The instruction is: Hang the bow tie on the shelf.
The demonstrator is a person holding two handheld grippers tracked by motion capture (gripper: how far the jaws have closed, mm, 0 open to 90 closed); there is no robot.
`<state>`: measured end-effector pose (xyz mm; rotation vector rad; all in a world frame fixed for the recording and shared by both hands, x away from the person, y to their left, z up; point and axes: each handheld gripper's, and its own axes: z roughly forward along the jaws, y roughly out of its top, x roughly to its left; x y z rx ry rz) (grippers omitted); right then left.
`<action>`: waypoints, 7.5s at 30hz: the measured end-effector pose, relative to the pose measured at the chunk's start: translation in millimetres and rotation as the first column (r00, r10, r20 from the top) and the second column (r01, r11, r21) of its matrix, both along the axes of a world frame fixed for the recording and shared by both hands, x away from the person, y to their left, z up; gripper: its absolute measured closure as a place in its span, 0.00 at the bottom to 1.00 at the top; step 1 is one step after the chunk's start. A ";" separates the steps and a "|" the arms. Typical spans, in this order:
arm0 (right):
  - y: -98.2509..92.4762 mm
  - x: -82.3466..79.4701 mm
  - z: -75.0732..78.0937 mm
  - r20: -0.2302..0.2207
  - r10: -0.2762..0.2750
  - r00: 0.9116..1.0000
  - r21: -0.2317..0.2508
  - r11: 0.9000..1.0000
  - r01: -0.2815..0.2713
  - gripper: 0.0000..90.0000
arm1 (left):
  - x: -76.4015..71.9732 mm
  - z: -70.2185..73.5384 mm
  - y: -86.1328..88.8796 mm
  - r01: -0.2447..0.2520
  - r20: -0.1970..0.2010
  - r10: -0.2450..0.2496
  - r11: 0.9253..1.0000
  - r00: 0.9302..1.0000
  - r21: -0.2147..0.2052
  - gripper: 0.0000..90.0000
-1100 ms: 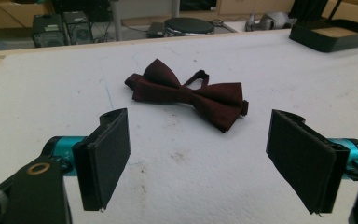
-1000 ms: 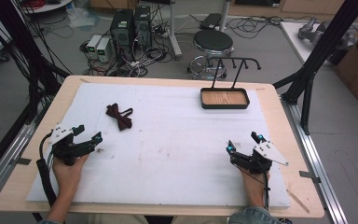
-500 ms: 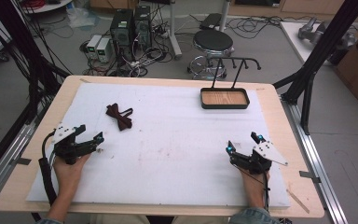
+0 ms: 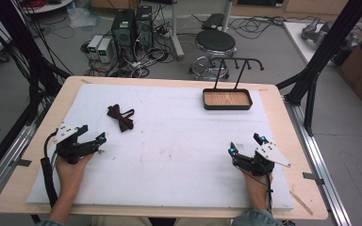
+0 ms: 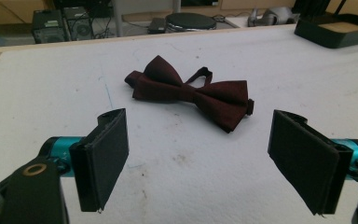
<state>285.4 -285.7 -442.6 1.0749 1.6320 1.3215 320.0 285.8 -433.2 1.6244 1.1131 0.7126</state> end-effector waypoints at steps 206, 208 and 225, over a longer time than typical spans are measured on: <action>-1.8 1.6 -0.3 -0.003 0.028 1.000 0.027 0.999 -0.028 0.07 | 230.1 103.4 -309.8 0.469 0.282 -0.439 0.882 0.853 -0.042 0.86; -1.8 1.5 -0.4 -0.003 0.028 1.000 0.028 0.999 -0.028 0.07 | 231.8 101.3 -308.7 0.463 0.273 -0.436 0.885 0.857 -0.040 0.86; -1.6 1.4 -0.3 -0.002 0.033 0.999 0.022 0.999 -0.033 0.07 | 234.4 86.5 -301.1 0.450 0.232 -0.433 0.893 0.871 -0.022 0.85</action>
